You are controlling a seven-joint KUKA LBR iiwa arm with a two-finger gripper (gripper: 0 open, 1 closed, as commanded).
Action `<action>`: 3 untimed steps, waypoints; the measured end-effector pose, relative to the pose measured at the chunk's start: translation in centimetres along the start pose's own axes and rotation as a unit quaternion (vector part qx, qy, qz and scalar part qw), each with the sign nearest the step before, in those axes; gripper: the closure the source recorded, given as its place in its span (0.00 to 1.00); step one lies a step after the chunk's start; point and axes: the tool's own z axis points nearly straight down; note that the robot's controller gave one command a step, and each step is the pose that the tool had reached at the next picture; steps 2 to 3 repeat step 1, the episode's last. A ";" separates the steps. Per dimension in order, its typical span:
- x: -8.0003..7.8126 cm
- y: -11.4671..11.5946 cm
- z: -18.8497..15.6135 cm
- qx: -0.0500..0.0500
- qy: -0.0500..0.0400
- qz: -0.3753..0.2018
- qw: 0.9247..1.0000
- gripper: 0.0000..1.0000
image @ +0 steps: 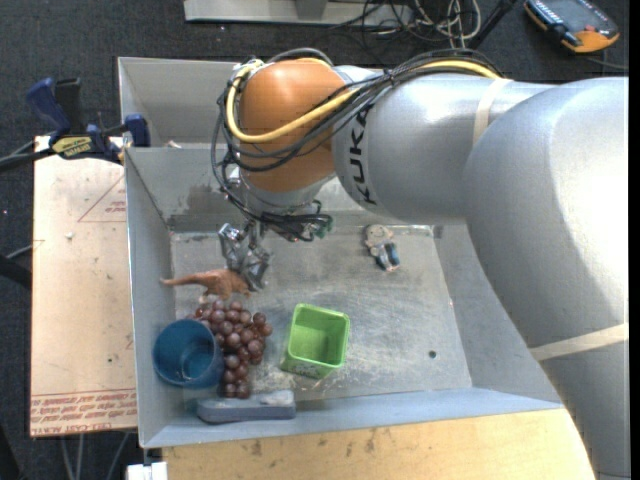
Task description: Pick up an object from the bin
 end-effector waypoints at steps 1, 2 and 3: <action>0.4 -0.5 -6.8 0.001 -0.001 0.015 1.000 1.00; 0.4 -0.5 -6.8 0.001 -0.001 0.015 1.000 1.00; 0.4 -0.5 -6.8 0.001 -0.001 0.015 1.000 1.00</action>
Offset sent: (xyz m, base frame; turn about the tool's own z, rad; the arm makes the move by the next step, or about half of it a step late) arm 0.0040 0.0317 0.1496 -0.1897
